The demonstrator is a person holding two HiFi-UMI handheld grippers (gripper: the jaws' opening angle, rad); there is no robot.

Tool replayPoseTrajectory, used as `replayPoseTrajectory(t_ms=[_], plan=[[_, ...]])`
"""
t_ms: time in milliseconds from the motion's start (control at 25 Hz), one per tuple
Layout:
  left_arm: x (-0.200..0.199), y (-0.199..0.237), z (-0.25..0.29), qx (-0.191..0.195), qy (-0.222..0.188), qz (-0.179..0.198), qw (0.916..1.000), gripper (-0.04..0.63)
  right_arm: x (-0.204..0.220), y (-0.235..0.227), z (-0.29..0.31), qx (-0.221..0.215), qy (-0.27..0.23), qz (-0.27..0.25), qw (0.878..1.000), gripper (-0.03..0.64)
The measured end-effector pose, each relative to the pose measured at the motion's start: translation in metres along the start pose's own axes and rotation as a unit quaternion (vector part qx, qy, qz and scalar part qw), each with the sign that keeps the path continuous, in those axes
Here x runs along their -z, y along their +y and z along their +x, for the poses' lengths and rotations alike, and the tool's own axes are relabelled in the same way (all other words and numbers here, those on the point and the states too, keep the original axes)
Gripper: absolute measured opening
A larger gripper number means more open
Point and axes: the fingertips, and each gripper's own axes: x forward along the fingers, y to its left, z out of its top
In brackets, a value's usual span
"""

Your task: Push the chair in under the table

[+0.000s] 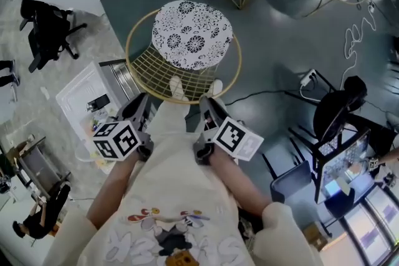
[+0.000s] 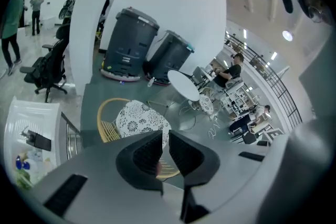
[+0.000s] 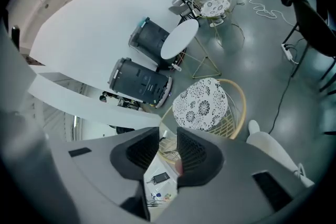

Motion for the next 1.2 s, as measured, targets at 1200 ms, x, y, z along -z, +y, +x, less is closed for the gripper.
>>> replayPoseTrajectory(t_ms=[1200], plan=[[0.137, 0.07, 0.099, -0.075, 0.18, -0.203, 0.9597, 0.164, 0.112, -0.1, 0.1, 0.179, 0.098, 0.141, 0.969, 0.094]])
